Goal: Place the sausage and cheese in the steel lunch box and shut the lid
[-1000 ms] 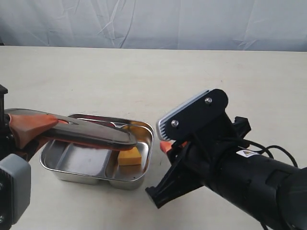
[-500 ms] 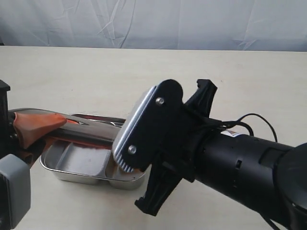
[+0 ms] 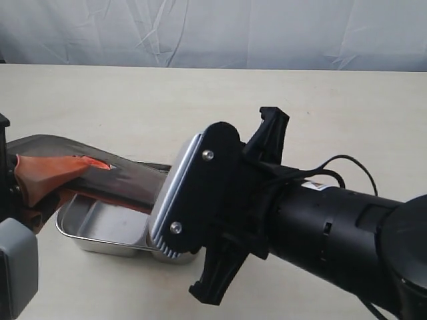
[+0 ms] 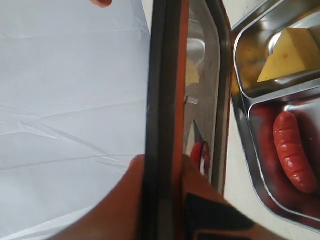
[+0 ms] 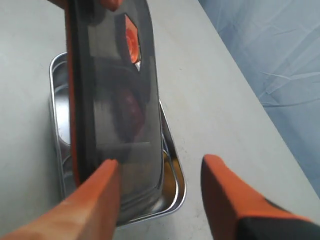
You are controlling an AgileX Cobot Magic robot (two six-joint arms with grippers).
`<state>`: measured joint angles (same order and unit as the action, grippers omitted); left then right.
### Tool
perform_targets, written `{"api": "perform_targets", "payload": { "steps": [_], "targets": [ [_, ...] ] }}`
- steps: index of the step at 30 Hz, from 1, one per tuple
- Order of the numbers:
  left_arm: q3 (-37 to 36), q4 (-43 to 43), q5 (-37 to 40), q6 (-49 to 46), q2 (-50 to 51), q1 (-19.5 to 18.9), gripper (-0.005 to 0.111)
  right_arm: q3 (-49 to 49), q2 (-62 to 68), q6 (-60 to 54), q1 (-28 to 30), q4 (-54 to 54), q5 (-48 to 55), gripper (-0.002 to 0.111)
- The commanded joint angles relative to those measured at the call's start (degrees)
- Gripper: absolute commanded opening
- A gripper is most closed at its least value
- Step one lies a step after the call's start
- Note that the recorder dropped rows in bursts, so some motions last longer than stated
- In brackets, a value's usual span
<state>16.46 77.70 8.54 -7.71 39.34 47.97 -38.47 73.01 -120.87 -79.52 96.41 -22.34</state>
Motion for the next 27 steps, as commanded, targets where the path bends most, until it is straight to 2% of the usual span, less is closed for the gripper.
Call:
{"api": "perform_targets", "payload": {
  "steps": [1,6,13,15,20,27],
  "targets": [
    [0.4,-1.1,0.4,1.2,-0.6,0.3,0.000,-0.9,0.6,-0.1,-0.3,3.5,4.5,0.050],
    [0.4,-1.1,0.4,1.2,-0.6,0.3,0.000,-5.0,0.6,-0.1,-4.0,3.5,-0.4,0.050],
    [0.4,-1.1,0.3,1.2,-0.6,0.3,0.000,-8.6,0.6,-0.1,-5.1,3.5,-0.3,0.050],
    [0.4,-1.1,0.3,1.2,-0.6,0.3,0.000,-8.6,0.6,0.0,-5.1,3.5,-0.2,0.045],
    [0.4,-1.2,0.3,1.2,-0.6,0.3,0.000,-8.6,1.2,0.0,-6.1,3.5,0.6,0.023],
    [0.4,-1.6,0.4,1.2,-0.6,0.3,0.000,-8.6,5.4,3.1,-9.5,3.5,-8.3,0.022]
  ]
}}
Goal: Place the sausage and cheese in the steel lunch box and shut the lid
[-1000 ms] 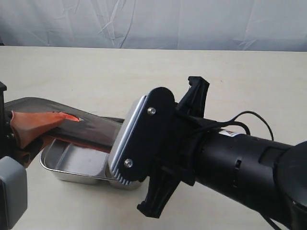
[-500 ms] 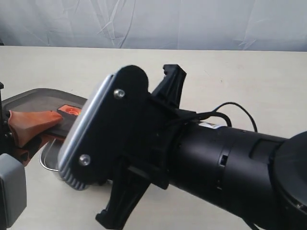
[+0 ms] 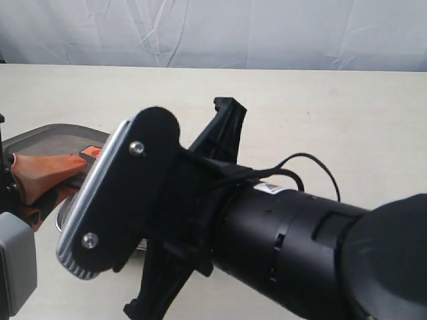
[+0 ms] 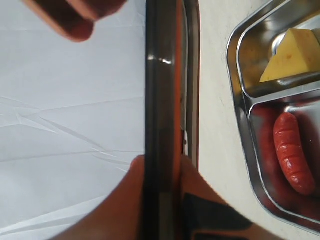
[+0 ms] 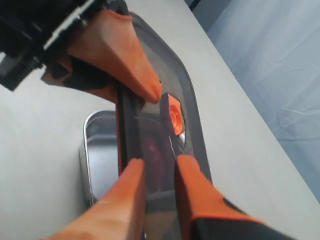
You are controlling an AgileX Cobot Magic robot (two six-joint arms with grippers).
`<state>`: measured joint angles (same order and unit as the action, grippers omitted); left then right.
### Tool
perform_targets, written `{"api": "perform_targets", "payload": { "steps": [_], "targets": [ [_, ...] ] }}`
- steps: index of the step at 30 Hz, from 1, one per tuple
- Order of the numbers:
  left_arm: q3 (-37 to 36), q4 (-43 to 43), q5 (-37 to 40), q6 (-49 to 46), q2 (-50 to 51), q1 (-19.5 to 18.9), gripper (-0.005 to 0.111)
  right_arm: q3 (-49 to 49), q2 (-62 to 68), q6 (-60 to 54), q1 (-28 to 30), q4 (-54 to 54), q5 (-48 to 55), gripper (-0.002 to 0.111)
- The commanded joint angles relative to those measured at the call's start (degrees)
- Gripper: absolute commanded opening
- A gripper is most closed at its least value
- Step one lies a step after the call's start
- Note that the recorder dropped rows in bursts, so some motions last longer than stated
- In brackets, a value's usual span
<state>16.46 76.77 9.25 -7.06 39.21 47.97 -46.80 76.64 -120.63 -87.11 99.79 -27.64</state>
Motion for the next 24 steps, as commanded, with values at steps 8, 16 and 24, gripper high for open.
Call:
{"api": "perform_targets", "payload": {
  "steps": [8,16,24],
  "targets": [
    [0.4,-0.6,-0.3,0.6,-0.4,0.3,0.000,-0.3,2.9,9.0,-6.6,0.2,-14.1,0.024],
    [0.4,-1.2,-0.3,0.6,-0.4,0.3,0.000,-2.0,2.9,11.6,-6.6,0.2,-11.4,0.057],
    [0.4,-1.2,-0.7,0.6,-0.6,0.3,0.000,-3.2,7.1,6.3,-6.6,0.2,-11.7,0.049]
  ]
}}
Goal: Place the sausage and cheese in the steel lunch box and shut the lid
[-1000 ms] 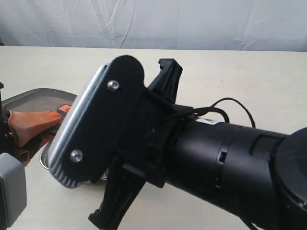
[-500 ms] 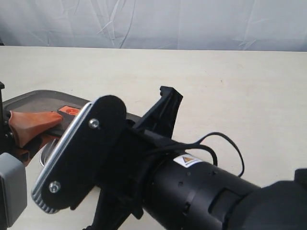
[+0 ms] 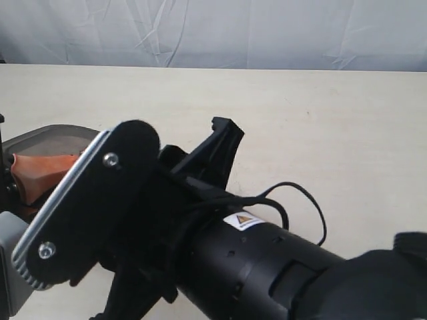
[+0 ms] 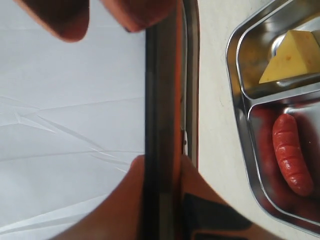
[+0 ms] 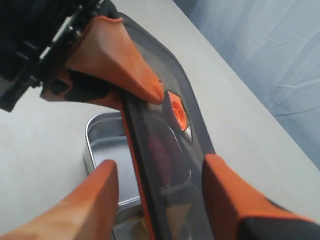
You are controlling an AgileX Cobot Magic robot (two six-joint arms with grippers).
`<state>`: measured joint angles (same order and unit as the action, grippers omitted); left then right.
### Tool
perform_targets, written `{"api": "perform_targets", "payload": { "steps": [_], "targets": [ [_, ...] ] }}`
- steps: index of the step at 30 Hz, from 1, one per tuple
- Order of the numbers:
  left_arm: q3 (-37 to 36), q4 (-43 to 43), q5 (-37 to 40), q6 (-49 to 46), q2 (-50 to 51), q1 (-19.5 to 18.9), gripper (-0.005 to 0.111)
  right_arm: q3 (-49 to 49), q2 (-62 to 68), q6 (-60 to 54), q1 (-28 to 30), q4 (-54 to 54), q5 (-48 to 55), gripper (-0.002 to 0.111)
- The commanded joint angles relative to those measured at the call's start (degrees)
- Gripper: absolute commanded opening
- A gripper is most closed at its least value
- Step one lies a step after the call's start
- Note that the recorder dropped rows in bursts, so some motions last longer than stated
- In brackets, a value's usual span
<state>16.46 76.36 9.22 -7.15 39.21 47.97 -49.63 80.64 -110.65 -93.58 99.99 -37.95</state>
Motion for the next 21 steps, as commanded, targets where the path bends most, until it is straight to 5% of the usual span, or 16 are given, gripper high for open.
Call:
{"api": "perform_targets", "payload": {
  "steps": [1,6,10,21],
  "targets": [
    [0.4,-0.8,-0.7,0.7,-0.6,0.3,0.000,-0.4,4.0,-4.2,-0.1,0.0,-1.4,0.049],
    [0.4,-0.9,-1.6,0.7,-0.6,0.3,0.000,-1.0,7.6,-5.2,-0.1,0.0,-12.0,0.047],
    [0.4,-2.0,-1.9,0.7,-0.6,0.3,0.000,-2.8,7.6,-6.3,-0.1,0.0,-11.5,0.000],
    [0.4,-9.0,-1.4,0.7,-0.6,0.3,0.000,-3.2,10.4,-10.1,-0.1,0.0,-15.3,0.000]
  ]
}}
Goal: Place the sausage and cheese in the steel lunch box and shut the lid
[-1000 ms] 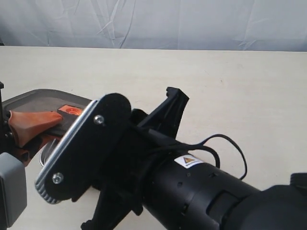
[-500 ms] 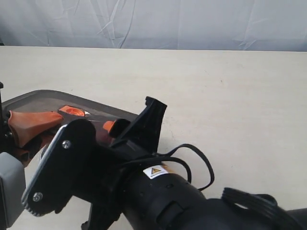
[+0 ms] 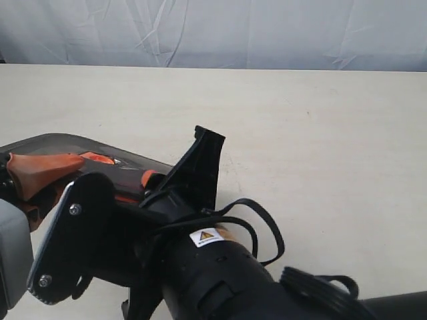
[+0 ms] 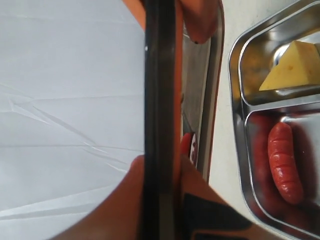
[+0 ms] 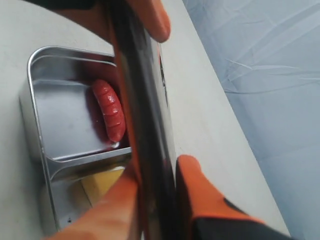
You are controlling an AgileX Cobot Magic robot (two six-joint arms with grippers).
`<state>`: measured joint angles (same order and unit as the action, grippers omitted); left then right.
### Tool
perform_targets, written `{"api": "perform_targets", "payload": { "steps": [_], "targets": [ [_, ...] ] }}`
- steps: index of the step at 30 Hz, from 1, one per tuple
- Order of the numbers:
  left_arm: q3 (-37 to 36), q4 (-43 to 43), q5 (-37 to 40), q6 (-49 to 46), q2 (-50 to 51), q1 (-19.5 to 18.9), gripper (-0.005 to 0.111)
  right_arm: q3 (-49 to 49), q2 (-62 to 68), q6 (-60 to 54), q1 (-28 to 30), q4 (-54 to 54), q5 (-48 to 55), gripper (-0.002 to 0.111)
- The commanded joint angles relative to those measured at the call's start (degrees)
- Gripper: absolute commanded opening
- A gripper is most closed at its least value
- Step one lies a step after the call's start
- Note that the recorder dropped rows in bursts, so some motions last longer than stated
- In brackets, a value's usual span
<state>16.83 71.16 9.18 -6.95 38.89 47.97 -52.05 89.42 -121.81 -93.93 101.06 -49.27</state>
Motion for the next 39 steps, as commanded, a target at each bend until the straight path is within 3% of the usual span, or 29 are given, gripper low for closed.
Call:
{"api": "perform_targets", "payload": {
  "steps": [1,4,8,12,28,39],
  "targets": [
    [0.0,-4.5,-1.3,0.5,-0.2,0.3,0.001,-0.8,2.2,1.0,0.2,-1.1,-4.8,0.000],
    [0.0,-6.7,-1.3,0.5,-0.4,0.3,0.013,-0.8,4.4,1.0,0.2,-1.1,-7.1,0.000],
    [0.0,-10.0,-1.7,0.5,-2.6,0.3,0.040,-0.8,7.2,1.0,0.2,-1.1,-10.7,0.000],
    [0.0,-14.1,-1.4,0.5,-5.7,0.3,0.052,-0.8,9.2,1.0,0.2,-2.9,-13.7,0.000],
    [0.0,-18.2,15.0,0.7,-15.5,0.3,0.052,-0.9,14.7,1.0,0.2,-6.1,-20.2,0.000],
    [0.0,-22.4,16.9,0.9,-22.9,0.2,0.050,-5.0,20.2,1.0,-2.2,-6.3,-20.7,0.000]
  ]
}}
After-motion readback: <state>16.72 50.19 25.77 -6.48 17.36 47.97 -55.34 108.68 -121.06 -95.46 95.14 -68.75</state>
